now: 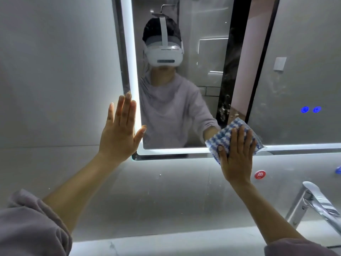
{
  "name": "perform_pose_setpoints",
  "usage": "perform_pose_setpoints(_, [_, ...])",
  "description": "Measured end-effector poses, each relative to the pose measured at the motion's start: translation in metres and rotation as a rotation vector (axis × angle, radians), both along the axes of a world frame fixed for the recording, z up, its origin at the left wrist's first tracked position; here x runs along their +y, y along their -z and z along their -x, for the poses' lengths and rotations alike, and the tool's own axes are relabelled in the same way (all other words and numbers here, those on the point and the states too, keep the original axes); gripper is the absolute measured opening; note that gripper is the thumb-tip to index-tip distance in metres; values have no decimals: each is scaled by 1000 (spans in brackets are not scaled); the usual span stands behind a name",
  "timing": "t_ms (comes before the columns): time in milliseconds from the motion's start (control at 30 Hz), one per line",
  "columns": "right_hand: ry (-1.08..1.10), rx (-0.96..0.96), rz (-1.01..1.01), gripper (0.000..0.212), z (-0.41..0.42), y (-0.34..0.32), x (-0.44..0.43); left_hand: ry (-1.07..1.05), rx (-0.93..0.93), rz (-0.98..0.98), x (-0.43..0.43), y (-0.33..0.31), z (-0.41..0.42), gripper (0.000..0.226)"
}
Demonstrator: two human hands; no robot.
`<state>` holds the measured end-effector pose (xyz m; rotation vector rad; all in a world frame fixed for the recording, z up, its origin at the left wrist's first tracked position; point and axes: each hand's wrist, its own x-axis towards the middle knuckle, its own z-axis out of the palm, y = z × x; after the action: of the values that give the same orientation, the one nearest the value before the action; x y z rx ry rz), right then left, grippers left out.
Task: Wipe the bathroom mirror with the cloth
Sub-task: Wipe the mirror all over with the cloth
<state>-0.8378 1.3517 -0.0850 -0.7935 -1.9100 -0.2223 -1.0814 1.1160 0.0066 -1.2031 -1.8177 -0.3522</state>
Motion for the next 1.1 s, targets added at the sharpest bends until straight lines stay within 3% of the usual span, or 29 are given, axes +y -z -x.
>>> perform_pose_setpoints(267, [5,219,157,65,29,-6,-26,15,-1,-14,0,-1,-2,76])
perform_pose_setpoints(867, [-139,-210,-388,59,82,-68,-63,42,15,-31,1,-2,-1,78])
perform_pose_setpoints(1100, [-111,-191,-386,59,62,-74,-39,48,33,-40,1,-2,0,76])
